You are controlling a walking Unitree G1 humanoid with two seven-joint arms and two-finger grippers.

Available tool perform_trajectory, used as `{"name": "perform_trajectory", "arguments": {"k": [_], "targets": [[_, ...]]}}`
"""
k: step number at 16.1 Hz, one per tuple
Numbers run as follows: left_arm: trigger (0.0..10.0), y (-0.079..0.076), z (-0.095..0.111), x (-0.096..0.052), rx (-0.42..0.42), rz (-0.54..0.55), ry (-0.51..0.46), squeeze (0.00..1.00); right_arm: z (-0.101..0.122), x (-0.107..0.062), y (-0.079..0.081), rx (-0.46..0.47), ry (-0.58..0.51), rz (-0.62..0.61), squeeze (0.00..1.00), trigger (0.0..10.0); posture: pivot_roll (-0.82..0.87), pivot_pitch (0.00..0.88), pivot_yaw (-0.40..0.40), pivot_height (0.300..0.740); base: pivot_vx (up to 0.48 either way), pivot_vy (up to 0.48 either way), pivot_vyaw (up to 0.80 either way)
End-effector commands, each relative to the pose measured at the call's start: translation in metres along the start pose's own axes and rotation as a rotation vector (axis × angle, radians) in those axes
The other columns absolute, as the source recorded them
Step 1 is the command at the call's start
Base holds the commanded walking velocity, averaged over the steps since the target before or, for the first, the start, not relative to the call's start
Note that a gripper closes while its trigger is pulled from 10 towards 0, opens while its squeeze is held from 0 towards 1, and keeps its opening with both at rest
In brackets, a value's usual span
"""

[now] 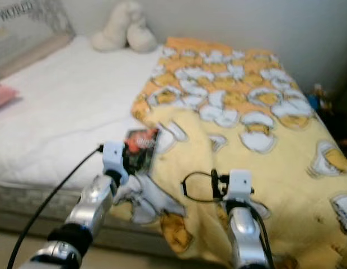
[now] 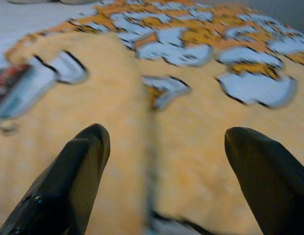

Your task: Clean up the room

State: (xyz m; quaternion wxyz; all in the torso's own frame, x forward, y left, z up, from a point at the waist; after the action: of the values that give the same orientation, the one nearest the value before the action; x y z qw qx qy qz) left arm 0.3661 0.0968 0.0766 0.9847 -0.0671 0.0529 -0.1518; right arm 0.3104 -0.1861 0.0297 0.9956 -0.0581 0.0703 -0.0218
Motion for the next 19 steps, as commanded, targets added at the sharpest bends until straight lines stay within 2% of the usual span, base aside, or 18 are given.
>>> {"name": "perform_trajectory", "arguments": {"k": [1,6,7,9,11,12,15,17,19], "targets": [[10.0,0.011,0.002,-0.001,0.027,0.022,0.001,0.00,0.004,0.001,0.011,0.010,-0.017,0.026,0.00,10.0,0.12,0.000,0.014,0.740,0.352,0.326,0.00],[10.0,0.003,-0.007,0.001,0.015,-0.019,0.056,0.00,0.002,-0.003,0.000,-0.004,-0.016,-0.006,0.00,10.0,0.09,0.000,0.016,0.740,0.371,0.305,0.00],[10.0,0.001,-0.009,0.004,0.035,-0.030,0.085,0.00,0.003,-0.004,-0.003,-0.005,-0.023,-0.017,0.00,10.0,0.08,0.000,0.018,0.740,0.000,0.000,0.00],[10.0,0.003,-0.004,0.005,0.049,-0.039,0.069,0.00,0.002,-0.009,-0.005,-0.021,-0.028,-0.020,0.00,10.0,0.07,0.000,0.024,0.740,0.000,0.000,0.00],[10.0,0.002,-0.004,0.005,0.027,-0.048,0.056,0.00,0.000,-0.012,-0.005,-0.033,-0.028,-0.019,0.00,10.0,0.06,0.000,0.026,0.740,0.000,0.000,0.00],[10.0,0.001,-0.005,0.005,-0.003,-0.045,0.060,0.00,-0.001,-0.014,-0.006,-0.032,-0.025,-0.026,0.00,10.0,0.06,0.000,0.028,0.740,0.405,-0.255,0.00],[10.0,-0.010,-0.010,0.007,-0.017,-0.058,0.073,0.00,-0.003,-0.026,-0.008,-0.041,-0.025,-0.027,0.00,10.0,0.04,0.003,0.014,0.740,0.405,-0.254,0.00],[10.0,-0.009,-0.014,0.008,-0.035,-0.034,0.095,0.00,-0.004,-0.034,-0.008,-0.054,-0.019,-0.015,0.00,10.0,0.02,0.028,0.002,0.740,0.411,-0.246,0.00],[10.0,0.001,-0.019,0.010,-0.041,0.043,0.143,0.00,-0.006,-0.047,-0.010,-0.076,-0.005,0.004,0.00,10.0,-0.01,0.095,-0.031,0.740,0.448,0.000,0.00]]}}
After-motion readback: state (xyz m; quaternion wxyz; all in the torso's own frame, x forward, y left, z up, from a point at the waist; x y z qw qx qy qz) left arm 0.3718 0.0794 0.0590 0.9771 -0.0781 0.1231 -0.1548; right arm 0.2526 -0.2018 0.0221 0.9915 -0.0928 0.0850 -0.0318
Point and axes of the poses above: a point about 5 cm out from each wrist's last joint towards the gripper, its own x axis pointing out of the wrist towards the gripper, its own z axis along the axis of the wrist's last joint, y = z × x, the point moved 3 cm from there along x, pointing out of the wrist towards the gripper, and after that the axes turned 6 degrees about -x, right-handed, at the moved point
